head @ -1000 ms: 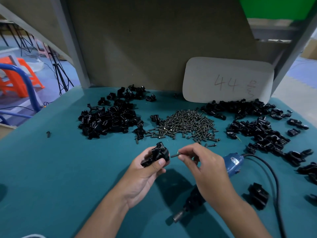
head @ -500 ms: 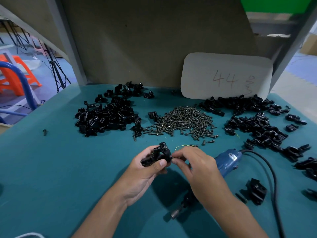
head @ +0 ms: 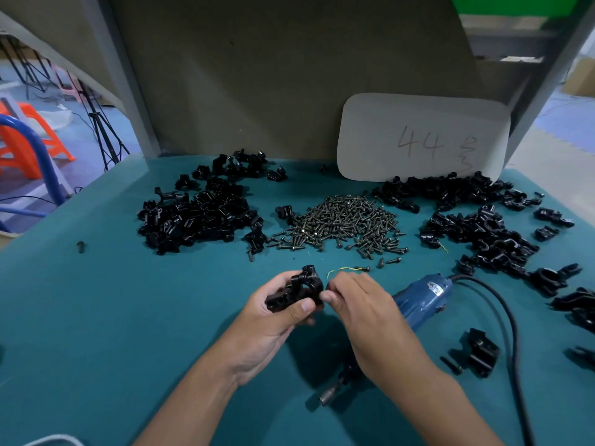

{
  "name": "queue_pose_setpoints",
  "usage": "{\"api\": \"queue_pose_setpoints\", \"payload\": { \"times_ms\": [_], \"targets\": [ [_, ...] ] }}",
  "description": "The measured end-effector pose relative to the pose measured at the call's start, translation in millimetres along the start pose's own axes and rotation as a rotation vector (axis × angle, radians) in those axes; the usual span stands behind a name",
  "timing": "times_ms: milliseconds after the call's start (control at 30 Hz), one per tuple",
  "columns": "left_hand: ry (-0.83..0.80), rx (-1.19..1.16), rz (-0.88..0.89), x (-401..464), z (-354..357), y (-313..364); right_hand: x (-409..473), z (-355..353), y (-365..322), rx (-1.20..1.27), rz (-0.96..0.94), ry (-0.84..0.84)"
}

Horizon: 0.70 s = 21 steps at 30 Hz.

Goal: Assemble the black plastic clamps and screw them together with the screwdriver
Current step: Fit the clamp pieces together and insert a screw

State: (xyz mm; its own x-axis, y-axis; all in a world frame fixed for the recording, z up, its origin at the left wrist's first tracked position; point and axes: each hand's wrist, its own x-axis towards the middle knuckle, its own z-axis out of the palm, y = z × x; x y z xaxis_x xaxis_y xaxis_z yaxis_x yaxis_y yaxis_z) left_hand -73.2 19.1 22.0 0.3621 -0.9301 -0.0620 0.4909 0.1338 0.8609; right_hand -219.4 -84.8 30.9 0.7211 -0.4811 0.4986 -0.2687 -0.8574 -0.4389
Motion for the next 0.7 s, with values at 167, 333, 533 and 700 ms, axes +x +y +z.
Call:
{"api": "queue_pose_setpoints", "payload": {
  "times_ms": [167, 333, 533, 700],
  "targets": [
    [-0.006, 0.002, -0.003, -1, -1, 0, 1, -3, -2, -0.107, 0.044, -0.065],
    [-0.003, 0.014, 0.001, 1, 1, 0, -1, -13, -3, -0.186, -0.046, -0.168],
    [-0.044, 0.05, -0.015, -2, 1, -3, 5, -20, -3, -0.244, 0.045, -0.333],
    [-0.024, 0.055, -0.001, -1, 1, -1, 0, -29, -5, -0.203, 0.066, -0.283]
  ]
}}
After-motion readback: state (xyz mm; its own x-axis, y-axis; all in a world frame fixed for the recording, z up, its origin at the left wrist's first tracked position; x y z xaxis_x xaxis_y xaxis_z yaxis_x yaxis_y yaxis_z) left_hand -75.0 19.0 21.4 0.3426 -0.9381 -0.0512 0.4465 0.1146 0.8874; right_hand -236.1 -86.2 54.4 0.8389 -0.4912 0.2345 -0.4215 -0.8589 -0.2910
